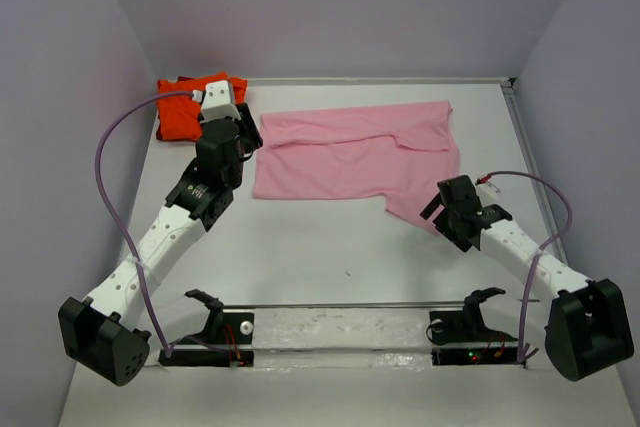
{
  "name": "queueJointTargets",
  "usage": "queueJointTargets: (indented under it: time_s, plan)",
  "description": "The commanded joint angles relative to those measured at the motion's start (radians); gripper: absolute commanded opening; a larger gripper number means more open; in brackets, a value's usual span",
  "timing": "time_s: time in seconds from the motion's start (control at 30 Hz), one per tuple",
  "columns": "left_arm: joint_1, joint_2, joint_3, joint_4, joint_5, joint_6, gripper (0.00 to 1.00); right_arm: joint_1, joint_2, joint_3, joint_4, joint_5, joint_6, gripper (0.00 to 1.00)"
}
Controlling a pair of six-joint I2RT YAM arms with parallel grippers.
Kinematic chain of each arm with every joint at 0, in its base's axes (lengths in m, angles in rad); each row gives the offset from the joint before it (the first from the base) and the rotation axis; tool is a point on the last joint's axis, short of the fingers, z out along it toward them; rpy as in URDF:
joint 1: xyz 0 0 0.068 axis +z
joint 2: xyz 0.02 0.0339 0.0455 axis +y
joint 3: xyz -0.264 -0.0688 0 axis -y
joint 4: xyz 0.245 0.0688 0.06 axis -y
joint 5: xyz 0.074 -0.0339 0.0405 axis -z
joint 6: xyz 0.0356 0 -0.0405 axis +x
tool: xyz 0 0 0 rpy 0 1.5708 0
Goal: Fold and stack the t-shirts
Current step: Pick up the 1/3-folded T-shirt from the center of the board.
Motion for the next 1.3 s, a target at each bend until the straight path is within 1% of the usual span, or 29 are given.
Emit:
queueJointTargets:
  time_s: [0.0, 0.03, 0.17, 0.27, 0.33, 0.37, 0.5, 0.63, 0.67, 0.7, 0.73, 0.77, 0.83, 0.87, 0.9, 0.93, 0.97, 1.0, 1.1, 1.2, 1.23, 1.27]
  plan:
    - [0.002, -0.018, 0.006, 0.042, -0.013, -0.006, 0.58, 0.003, 0.085, 0.011, 0.014, 0.075, 0.050, 0.94]
    - [0.000, -0.018, 0.004, 0.042, -0.013, -0.006, 0.58, 0.003, 0.126, 0.009, 0.021, 0.070, 0.053, 0.94]
    - [-0.003, -0.013, 0.004, 0.042, -0.014, -0.005, 0.58, 0.003, 0.206, 0.028, 0.066, 0.038, 0.045, 0.93]
    - [-0.006, -0.013, 0.004, 0.042, -0.017, -0.002, 0.58, 0.003, 0.229, 0.048, 0.075, 0.015, 0.041, 0.91]
    - [-0.006, -0.016, 0.004, 0.042, -0.023, 0.000, 0.58, 0.003, 0.241, 0.062, 0.083, 0.023, 0.035, 0.89]
    - [-0.006, -0.018, 0.003, 0.043, -0.025, 0.001, 0.58, 0.003, 0.247, 0.065, 0.084, 0.024, 0.028, 0.86]
    - [-0.009, -0.021, 0.001, 0.045, -0.034, 0.006, 0.58, 0.003, 0.255, 0.065, 0.112, -0.017, 0.007, 0.82]
    - [-0.009, -0.022, 0.001, 0.045, -0.037, 0.009, 0.58, 0.003, 0.227, 0.029, 0.150, -0.058, 0.013, 0.66]
    - [-0.009, -0.024, 0.000, 0.045, -0.039, 0.009, 0.58, 0.003, 0.221, 0.023, 0.156, -0.062, 0.011, 0.56]
    - [-0.009, -0.024, 0.000, 0.046, -0.040, 0.009, 0.58, 0.003, 0.217, 0.016, 0.170, -0.059, 0.008, 0.51]
    - [-0.009, -0.024, -0.002, 0.048, -0.040, 0.010, 0.58, 0.003, 0.214, 0.009, 0.172, -0.055, 0.007, 0.43]
    - [-0.009, -0.024, -0.002, 0.046, -0.042, 0.009, 0.58, 0.003, 0.212, 0.008, 0.173, -0.057, 0.005, 0.39]
    - [-0.009, -0.022, -0.002, 0.046, -0.043, 0.011, 0.58, 0.003, 0.218, 0.005, 0.176, -0.060, 0.005, 0.34]
    - [-0.009, -0.021, -0.002, 0.046, -0.045, 0.011, 0.58, 0.003, 0.221, 0.003, 0.179, -0.063, 0.005, 0.28]
    - [-0.011, -0.021, -0.002, 0.046, -0.046, 0.011, 0.58, 0.003, 0.224, 0.003, 0.181, -0.065, 0.004, 0.21]
    - [-0.009, -0.021, -0.002, 0.046, -0.048, 0.011, 0.58, 0.003, 0.226, 0.002, 0.181, -0.065, 0.002, 0.15]
    - [-0.011, -0.019, -0.002, 0.046, -0.048, 0.012, 0.58, 0.003, 0.230, 0.002, 0.182, -0.069, 0.002, 0.07]
    - [-0.011, -0.019, -0.002, 0.046, -0.049, 0.012, 0.58, 0.003, 0.232, 0.002, 0.182, -0.071, -0.001, 0.04]
    - [-0.014, -0.008, -0.003, 0.036, -0.071, 0.011, 0.58, 0.003, 0.234, 0.002, 0.187, -0.075, -0.015, 0.00]
    - [-0.026, 0.042, 0.010, -0.016, -0.131, -0.038, 0.58, 0.003, 0.231, 0.005, 0.199, -0.075, -0.033, 0.00]
    - [-0.025, 0.065, 0.020, -0.065, -0.140, -0.074, 0.58, 0.003, 0.229, 0.006, 0.202, -0.075, -0.047, 0.00]
    - [-0.022, 0.121, 0.045, -0.158, -0.146, -0.115, 0.56, 0.003, 0.227, 0.008, 0.208, -0.083, -0.054, 0.00]
